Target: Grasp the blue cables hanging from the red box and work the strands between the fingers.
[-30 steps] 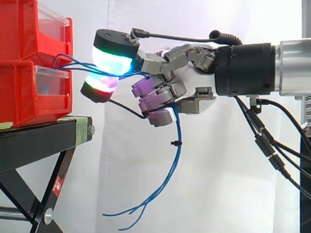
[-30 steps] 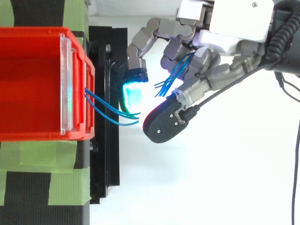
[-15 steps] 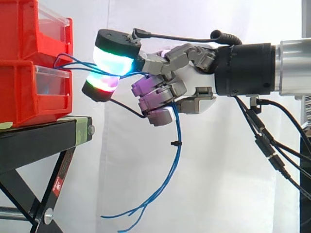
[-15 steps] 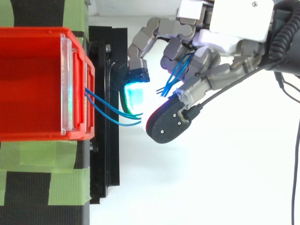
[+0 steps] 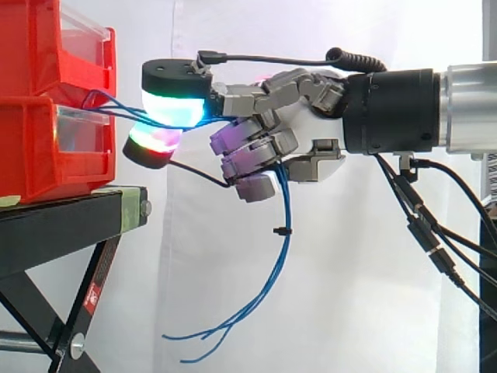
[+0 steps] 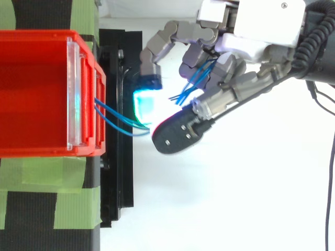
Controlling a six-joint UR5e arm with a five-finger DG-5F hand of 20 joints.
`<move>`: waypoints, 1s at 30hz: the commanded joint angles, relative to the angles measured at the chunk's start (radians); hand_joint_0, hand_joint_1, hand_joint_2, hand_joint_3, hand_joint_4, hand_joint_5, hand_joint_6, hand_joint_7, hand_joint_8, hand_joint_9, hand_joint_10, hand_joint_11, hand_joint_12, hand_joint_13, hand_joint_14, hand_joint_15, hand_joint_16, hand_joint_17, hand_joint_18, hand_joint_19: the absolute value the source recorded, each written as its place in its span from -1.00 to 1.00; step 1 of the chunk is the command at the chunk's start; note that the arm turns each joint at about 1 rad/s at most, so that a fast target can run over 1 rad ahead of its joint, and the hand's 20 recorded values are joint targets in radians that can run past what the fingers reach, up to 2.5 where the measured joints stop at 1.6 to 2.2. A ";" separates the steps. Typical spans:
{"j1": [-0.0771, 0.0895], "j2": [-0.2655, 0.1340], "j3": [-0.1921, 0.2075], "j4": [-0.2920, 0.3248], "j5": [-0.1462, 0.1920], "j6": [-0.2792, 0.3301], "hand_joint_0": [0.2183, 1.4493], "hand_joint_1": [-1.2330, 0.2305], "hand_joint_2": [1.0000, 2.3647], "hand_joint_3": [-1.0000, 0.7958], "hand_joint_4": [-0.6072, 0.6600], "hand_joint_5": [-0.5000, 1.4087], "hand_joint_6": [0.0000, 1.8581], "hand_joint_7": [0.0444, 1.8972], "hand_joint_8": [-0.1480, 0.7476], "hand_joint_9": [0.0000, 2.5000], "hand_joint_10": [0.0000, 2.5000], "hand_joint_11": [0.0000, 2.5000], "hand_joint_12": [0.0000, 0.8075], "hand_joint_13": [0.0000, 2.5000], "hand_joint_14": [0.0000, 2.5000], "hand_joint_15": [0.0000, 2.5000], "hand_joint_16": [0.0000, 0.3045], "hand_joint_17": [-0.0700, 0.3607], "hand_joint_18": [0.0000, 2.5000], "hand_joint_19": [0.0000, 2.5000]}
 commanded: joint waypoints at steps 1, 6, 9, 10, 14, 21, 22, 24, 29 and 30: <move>0.002 0.000 0.000 0.000 0.005 0.000 0.23 -0.06 -0.80 -0.04 0.04 0.06 -0.93 0.47 0.40 0.05 1.00 1.00 0.48 0.40 1.00 0.24 0.49 0.12 0.97 -0.33; 0.003 0.000 0.002 0.000 0.008 0.000 0.24 -0.08 -1.00 0.15 0.12 0.08 -0.96 0.53 0.40 0.05 1.00 1.00 0.48 0.40 1.00 0.24 0.49 0.12 0.97 -0.33; 0.003 0.000 0.000 0.000 0.008 0.000 0.17 -0.18 -0.99 0.19 0.23 -0.17 -0.37 0.20 0.40 0.05 1.00 1.00 0.48 0.40 1.00 0.24 0.49 0.12 0.97 -0.33; 0.003 0.000 0.000 0.002 0.010 0.000 0.15 -0.25 -1.00 0.19 0.22 -0.30 -0.05 0.09 0.40 0.05 1.00 1.00 0.48 0.40 1.00 0.24 0.49 0.12 0.97 -0.33; 0.005 0.000 0.000 0.002 0.013 0.005 0.14 -0.31 -0.99 0.12 0.27 -0.49 0.41 -0.04 0.40 0.05 1.00 1.00 0.48 0.40 1.00 0.24 0.49 0.12 0.97 -0.33; 0.005 0.000 0.000 0.002 0.013 0.005 0.02 -0.29 -0.98 -0.28 0.13 -0.47 0.58 0.01 0.40 0.05 1.00 1.00 0.48 0.40 1.00 0.24 0.49 0.12 0.97 -0.33; 0.005 0.000 0.000 0.002 0.013 0.005 0.03 -0.26 -0.98 -0.19 0.14 -0.46 0.54 0.01 0.40 0.05 1.00 1.00 0.48 0.40 1.00 0.24 0.49 0.12 0.97 -0.33; 0.005 0.000 0.000 0.002 0.013 0.005 0.06 -0.22 -0.99 -0.05 0.16 -0.46 0.46 0.01 0.40 0.05 1.00 1.00 0.48 0.40 1.00 0.24 0.49 0.12 0.97 -0.33; 0.005 0.000 0.000 0.000 0.013 0.005 0.20 0.01 -0.83 0.07 0.26 -0.06 -0.71 0.35 0.40 0.05 1.00 1.00 0.48 0.40 1.00 0.24 0.49 0.12 0.97 -0.33; 0.005 0.000 0.000 0.000 0.013 0.005 0.28 -0.01 -0.96 0.13 0.26 0.03 -0.90 0.47 0.40 0.05 1.00 1.00 0.48 0.40 1.00 0.24 0.49 0.12 0.97 -0.33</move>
